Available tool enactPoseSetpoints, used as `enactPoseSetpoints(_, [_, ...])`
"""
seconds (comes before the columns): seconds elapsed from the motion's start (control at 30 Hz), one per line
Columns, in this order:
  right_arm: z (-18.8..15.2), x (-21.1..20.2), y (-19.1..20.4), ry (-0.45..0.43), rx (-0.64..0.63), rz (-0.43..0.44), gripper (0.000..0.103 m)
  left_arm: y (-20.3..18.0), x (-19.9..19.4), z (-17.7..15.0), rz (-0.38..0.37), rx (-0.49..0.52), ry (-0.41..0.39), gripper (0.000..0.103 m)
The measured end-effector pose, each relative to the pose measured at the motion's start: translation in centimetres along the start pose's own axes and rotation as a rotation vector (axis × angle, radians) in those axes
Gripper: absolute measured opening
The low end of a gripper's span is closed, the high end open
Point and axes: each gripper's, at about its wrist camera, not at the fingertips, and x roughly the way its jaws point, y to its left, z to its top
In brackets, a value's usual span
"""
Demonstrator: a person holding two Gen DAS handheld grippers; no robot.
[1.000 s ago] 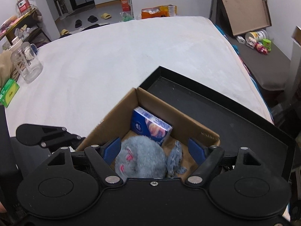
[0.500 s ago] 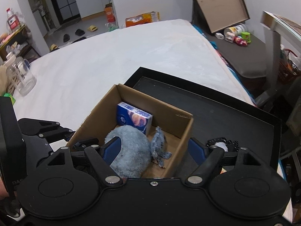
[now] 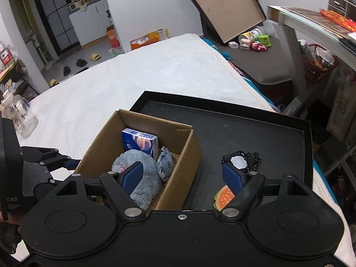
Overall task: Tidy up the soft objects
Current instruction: 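Move the right gripper to the white wrapped item and grasp it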
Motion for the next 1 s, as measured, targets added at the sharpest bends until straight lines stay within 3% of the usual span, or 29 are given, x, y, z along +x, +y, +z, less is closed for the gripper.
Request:
enactPoseSetpoints(0.2, [-1.3,-0.6,-1.2,-0.01,0.045,-0.01,0.078,-0.3,-0.6,0.2,-0.057,0.032,0.01,0.059])
enactPoseSetpoints(0.7, [-5.5,-1.7,-3.1,-0.02,0.163,-0.034,0.078,0.1,-2.2,0.3,-0.038,0.021,0.032,0.076])
enactPoseSetpoints(1.0, [-7.6,-1.3,-3.3,-0.015,0.214,-0.046,0.078,0.5,-3.5,0.4,-0.067,0.009,0.043,0.083])
